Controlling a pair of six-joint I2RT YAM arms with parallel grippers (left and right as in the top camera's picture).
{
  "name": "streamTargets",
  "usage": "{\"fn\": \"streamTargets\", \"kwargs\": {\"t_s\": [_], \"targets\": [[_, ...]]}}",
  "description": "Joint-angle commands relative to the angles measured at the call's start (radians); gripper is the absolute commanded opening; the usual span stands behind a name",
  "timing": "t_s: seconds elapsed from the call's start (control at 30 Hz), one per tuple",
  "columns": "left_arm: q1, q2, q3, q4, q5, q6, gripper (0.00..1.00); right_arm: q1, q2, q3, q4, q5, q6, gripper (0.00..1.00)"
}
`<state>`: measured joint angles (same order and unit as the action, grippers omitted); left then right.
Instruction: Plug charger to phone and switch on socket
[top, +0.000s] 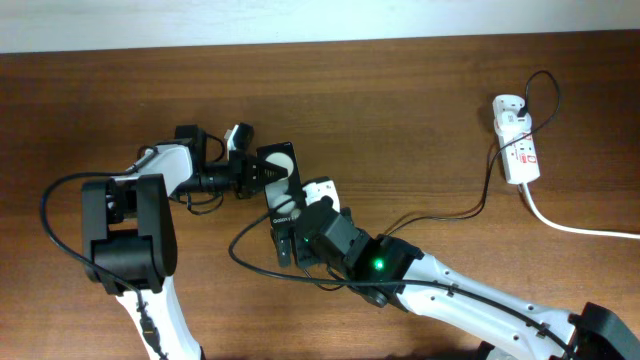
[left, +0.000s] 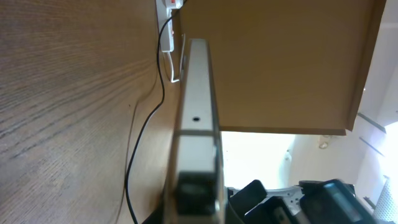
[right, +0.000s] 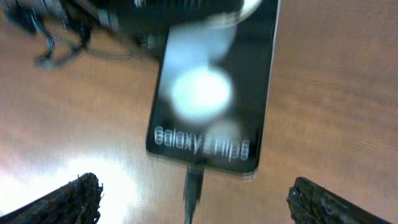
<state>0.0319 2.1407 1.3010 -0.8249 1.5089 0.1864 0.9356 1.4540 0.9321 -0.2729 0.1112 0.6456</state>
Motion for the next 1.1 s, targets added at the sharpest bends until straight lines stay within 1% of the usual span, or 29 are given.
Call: {"fn": "streamTargets", "kwargs": {"t_s": [0.0,0.03,0.07,0.1,0.13,0.23,0.27,0.3,0.33,0.4,0.5,0.53,0.57,0.6,0.93,1.07], "targets": [[0.003,-0.036,-0.004,0.01,0.013,0.013,0.02,0.0,-0.013,0.014,-0.044,-0.199,-0.013,0.99],[0.003,-0.036,-0.004,0.01,0.013,0.013,0.02,0.0,-0.006,0.014,-0.054,-0.241,-0.013,0.99],[0.003,-0.036,-0.004,0.01,0.013,0.013,0.03,0.001,0.011,0.014,-0.069,-0.251,-0.013,0.9],[0.003,-0.036,-0.004,0.01,0.013,0.013,0.03,0.002,0.026,0.014,-0.08,-0.249,-0.013,0.76],[0.003,-0.036,-0.004,0.01,0.013,0.013,0.03,0.002,0.057,0.014,-0.084,-0.251,-0.013,0.57],[0.003,-0.036,-0.004,0.01,0.014,0.013,0.02,0.007,0.12,0.014,-0.068,-0.25,-0.002,0.48],[0.003,-0.036,-0.004,0.01,0.014,0.013,0.03,0.007,0.139,0.014,-0.051,-0.25,-0.002,0.4],[0.003,-0.036,-0.004,0.01,0.014,0.013,0.02,0.006,0.145,0.014,-0.033,-0.242,-0.002,0.34],[0.003,-0.036,-0.004,0.01,0.014,0.013,0.02,0.006,0.145,0.014,-0.025,-0.231,-0.002,0.32],[0.003,-0.036,-0.004,0.01,0.014,0.013,0.02,0.006,0.145,0.014,0.017,-0.23,-0.002,0.24],[0.003,-0.036,-0.004,0.01,0.014,0.013,0.02,0.006,0.145,0.014,0.015,-0.201,-0.003,0.15],[0.003,-0.036,-0.004,0.01,0.014,0.013,0.02,0.006,0.145,0.014,0.015,-0.193,-0.002,0.14],[0.003,-0.036,-0.004,0.01,0.014,0.013,0.02,0.006,0.145,0.014,0.016,-0.182,-0.002,0.25],[0.003,-0.036,-0.004,0.01,0.014,0.013,0.02,0.005,0.145,0.014,0.017,-0.164,-0.003,0.45],[0.003,-0.036,-0.004,0.01,0.014,0.013,0.01,0.005,0.102,0.016,0.027,-0.152,-0.018,0.43],[0.003,-0.036,-0.004,0.01,0.014,0.013,0.0,0.005,0.083,0.016,0.023,-0.152,-0.018,0.39]]}}
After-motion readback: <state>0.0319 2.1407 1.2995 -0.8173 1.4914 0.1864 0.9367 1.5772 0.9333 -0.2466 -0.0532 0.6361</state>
